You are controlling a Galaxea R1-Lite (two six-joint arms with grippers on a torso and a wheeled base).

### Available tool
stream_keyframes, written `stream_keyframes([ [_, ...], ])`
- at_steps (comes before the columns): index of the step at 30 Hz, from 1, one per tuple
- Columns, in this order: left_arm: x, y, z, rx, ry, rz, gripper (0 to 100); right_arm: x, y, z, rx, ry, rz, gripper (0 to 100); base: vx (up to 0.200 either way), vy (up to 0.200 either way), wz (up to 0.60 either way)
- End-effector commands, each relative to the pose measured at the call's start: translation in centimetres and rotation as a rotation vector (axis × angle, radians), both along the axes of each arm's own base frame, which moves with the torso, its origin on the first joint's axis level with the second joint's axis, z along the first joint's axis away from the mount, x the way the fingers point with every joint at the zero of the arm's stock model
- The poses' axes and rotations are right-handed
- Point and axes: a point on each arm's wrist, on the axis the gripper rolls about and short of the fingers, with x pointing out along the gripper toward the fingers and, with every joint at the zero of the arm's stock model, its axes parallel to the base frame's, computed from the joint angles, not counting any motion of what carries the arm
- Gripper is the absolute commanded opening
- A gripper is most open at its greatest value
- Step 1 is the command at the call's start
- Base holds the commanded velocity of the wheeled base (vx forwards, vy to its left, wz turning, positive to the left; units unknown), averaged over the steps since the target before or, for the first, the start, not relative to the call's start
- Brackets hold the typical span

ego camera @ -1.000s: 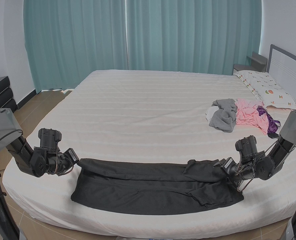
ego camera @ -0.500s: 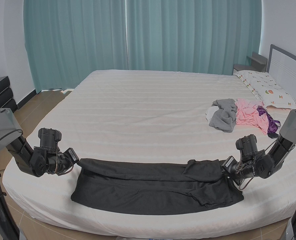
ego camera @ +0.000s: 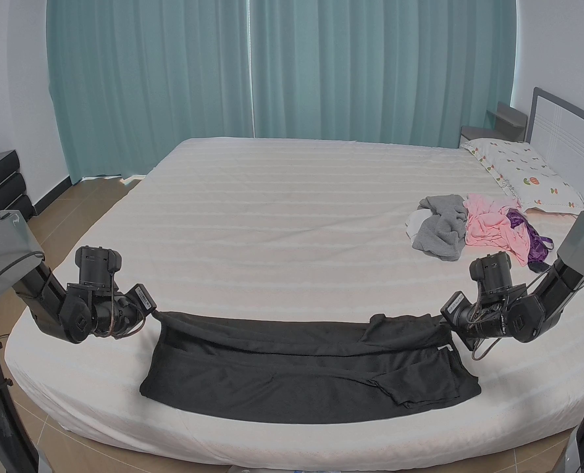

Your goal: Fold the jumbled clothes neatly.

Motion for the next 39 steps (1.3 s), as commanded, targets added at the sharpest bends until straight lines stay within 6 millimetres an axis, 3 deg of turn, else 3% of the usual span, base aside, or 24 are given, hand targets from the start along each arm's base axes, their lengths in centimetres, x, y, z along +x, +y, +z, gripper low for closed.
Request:
stream_keyframes([
  [1, 1.7, 0.0, 1.5, -0.007, -0.073, 0.005, 0, 1.8, -0.8, 2.0, 0.019, -0.093, -0.036, 0, 0.0, 0.0, 0.0],
  [6, 3.1, 0.7, 2.7, -0.009, -0.135, 0.026, 0, 3.4, -1.7, 4.1, 0.029, -0.178, -0.064, 0, 0.0, 0.0, 0.0],
  [12, 5.0, 2.0, 2.3, -0.007, -0.158, 0.058, 0, 4.8, -1.5, 5.8, 0.043, -0.243, -0.056, 0, 0.0, 0.0, 0.0],
  [18, 5.6, 2.2, 1.8, -0.008, -0.158, 0.06, 0, 6.1, -1.1, 5.3, 0.039, -0.251, -0.044, 0, 0.0, 0.0, 0.0],
  [27, 7.6, 1.6, -0.5, -0.08, -0.095, -0.039, 0, 5.5, -1.0, 4.2, 0.037, -0.179, -0.027, 0, 0.0, 0.0, 0.0],
  [28, 7.7, 1.4, -0.7, -0.087, -0.083, -0.048, 100, 5.5, -1.0, 4.2, 0.037, -0.179, -0.027, 0, 0.0, 0.0, 0.0],
  [39, 8.9, 0.1, -3.0, -0.106, 0.021, -0.227, 100, 5.0, -0.8, 3.6, 0.038, -0.154, -0.016, 0, 0.0, 0.0, 0.0],
])
